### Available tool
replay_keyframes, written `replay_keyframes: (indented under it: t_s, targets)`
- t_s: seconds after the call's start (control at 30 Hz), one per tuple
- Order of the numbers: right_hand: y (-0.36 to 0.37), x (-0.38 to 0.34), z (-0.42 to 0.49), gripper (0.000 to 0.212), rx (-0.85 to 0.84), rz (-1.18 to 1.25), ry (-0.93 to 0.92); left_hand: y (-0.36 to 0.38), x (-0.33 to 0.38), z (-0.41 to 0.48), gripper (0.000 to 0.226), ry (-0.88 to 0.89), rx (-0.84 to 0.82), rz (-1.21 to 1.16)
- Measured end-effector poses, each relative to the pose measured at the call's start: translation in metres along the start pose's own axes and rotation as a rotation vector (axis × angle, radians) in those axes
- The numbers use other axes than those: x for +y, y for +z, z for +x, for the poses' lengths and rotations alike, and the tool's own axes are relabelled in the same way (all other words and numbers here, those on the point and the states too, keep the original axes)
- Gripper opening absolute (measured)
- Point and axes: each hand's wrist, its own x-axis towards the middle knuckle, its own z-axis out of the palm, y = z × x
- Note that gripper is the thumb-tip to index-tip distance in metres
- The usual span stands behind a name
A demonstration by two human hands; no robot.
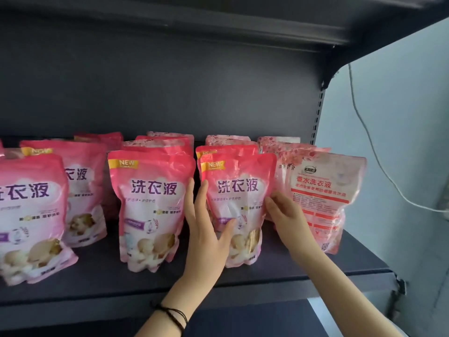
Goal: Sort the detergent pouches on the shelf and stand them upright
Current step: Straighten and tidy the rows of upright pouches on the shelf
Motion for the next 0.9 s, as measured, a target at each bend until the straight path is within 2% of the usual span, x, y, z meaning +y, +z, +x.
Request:
replay_keyframes:
  t_s: [0.23,0.4,0.67,0.77,0.9]
  targets:
    - [0.003,0.010,0.010,0.019,0.037,0.123,-0.048,0.005,-0.008,0.005,0.093,0.025,0.014,0.058]
    - [0.011,0.012,0.014,0.019,0.053,0.168,-0.054,0.005,-0.008,0.012,0.088,0.146,-0.004,0.245]
    - [0.008,0.015,0.005,0.027,0.022,0.233,0.025,-0.004,-0.003,0.003,0.091,0.097,-0.042,0.163]
    - [0.011,0.012,0.003,0.024,0.077,0.240,0.015,-0.005,0.002,0.006,0.095,0.025,-0.021,0.080]
    - [0.009,-0.002,0.000,0.023,0.162,0.231,-0.060,-0.004,0.015,0.016,0.094,0.066,-0.007,0.102]
